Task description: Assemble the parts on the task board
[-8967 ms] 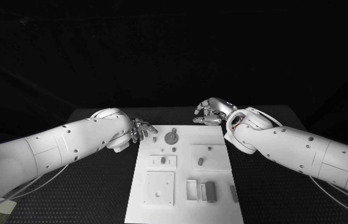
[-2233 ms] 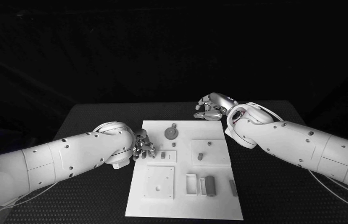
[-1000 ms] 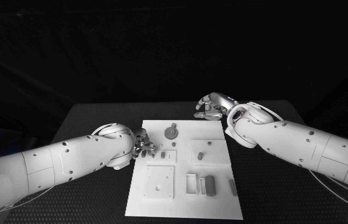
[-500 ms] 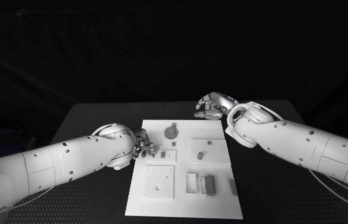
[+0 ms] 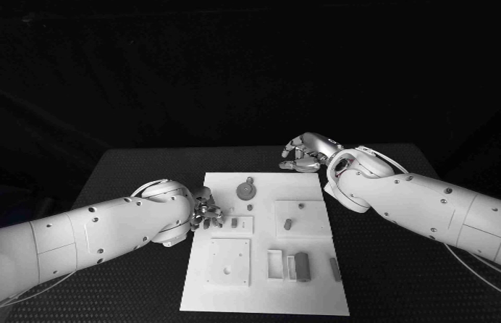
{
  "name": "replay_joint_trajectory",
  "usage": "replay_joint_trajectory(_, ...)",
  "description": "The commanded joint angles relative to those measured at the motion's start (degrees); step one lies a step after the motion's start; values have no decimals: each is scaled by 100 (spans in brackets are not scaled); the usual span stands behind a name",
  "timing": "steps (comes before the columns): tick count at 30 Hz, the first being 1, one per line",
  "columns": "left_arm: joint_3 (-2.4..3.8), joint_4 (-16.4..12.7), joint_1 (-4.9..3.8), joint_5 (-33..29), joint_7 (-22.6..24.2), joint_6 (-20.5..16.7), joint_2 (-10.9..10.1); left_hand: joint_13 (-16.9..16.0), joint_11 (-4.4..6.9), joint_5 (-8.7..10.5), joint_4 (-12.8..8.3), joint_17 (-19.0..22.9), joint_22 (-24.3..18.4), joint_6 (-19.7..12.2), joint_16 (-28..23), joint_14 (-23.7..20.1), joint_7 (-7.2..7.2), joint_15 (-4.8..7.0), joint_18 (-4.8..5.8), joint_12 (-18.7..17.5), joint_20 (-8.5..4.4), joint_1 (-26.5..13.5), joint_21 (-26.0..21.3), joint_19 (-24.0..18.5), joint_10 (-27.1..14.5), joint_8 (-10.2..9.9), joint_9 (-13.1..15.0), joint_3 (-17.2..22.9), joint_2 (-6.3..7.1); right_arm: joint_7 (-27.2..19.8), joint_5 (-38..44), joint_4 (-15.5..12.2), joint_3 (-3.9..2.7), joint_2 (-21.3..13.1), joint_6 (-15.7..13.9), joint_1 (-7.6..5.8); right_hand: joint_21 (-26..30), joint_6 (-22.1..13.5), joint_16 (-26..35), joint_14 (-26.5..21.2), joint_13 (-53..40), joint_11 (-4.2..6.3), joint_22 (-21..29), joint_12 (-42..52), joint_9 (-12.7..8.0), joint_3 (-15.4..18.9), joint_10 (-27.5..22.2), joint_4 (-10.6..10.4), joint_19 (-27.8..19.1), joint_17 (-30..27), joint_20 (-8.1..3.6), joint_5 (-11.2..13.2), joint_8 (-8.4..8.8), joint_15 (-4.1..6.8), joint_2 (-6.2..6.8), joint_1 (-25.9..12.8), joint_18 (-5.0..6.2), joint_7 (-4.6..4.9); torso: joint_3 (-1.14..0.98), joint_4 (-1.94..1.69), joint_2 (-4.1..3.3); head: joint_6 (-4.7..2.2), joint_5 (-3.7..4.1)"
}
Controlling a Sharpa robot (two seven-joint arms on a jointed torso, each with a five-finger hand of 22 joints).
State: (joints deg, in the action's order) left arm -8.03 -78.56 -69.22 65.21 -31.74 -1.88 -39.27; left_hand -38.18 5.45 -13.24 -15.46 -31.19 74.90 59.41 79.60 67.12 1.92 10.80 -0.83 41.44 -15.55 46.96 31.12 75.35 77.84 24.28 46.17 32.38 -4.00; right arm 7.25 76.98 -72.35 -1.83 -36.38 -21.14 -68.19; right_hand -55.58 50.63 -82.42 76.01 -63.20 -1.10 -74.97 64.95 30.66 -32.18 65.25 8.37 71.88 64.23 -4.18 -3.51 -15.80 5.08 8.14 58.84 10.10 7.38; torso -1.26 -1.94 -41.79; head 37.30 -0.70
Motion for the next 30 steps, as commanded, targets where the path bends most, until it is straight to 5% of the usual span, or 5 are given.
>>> replay_joint_trajectory(1, -9, -51, 21, 21, 3, 152, -4, -5, 26, 9, -25, -2, 134, 916, 28, -12, -183, 28, -48, 16, -39, 20, 25, -16, -27, 15, 5, 19, -46, -32, 1, -3, -2, -3, 51, 3, 25, 10, 28, -40, 7, -8, -93, -30, 7, 19, -43, -11, 2, -7, -49, -7, 30, -6, -38, -36, 490, 32, 4, 4, -2, 1, 5)
replay_joint_trajectory(16, -9, -122, 35, 41, 9, 177, -69, 2, 18, 18, -40, 5, 129, 895, 18, -29, -175, 22, -48, 11, -36, 24, 33, -42, -48, 8, 2, 35, 1, -34, -7, -9, -2, -12, 51, 6, 26, 10, 29, -40, 7, -8, -93, -30, 8, 20, -43, -14, 2, -8, -48, -7, 31, -6, -39, -38, 490, 32, 3, -4, -1, -2, 13)
replay_joint_trajectory(30, -9, -160, 40, 99, -44, 581, -114, 10, 10, 23, -46, 13, 126, 873, 6, -48, -166, 15, -47, 6, -33, 48, 39, -65, -70, -2, -3, 56, 42, -35, -17, -2, -2, -12, 53, 8, 27, 9, 30, -40, 8, -8, -93, -30, 9, 19, -44, -16, 2, -8, -49, -7, 33, -6, -39, -39, 490, 32, 2, 3, -4, 9, 11)
